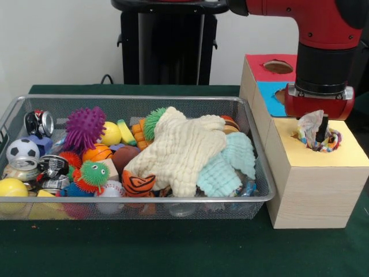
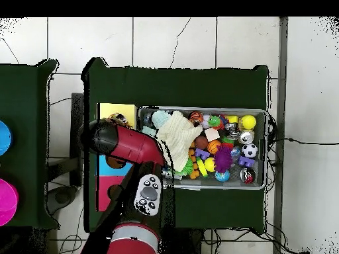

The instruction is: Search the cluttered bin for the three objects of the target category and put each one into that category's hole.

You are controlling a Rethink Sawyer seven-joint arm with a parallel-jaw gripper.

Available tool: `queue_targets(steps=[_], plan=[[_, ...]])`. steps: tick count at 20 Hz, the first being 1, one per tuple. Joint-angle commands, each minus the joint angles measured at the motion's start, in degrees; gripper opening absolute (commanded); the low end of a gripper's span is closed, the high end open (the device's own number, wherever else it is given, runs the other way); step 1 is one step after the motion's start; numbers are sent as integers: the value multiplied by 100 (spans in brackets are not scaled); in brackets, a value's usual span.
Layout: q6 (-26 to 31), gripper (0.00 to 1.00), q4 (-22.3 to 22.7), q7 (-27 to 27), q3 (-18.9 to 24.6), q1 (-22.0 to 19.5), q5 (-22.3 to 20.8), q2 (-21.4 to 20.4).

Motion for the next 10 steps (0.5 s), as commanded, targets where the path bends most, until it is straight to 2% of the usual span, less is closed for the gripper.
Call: queue_targets(steps=[1,5,10], plan=[[-561,0,270,1012,120,-78,-331,230],[-746,0,451,878,248,-240,-420,139],[-537,0,479,846,10,-205,-602,-7]])
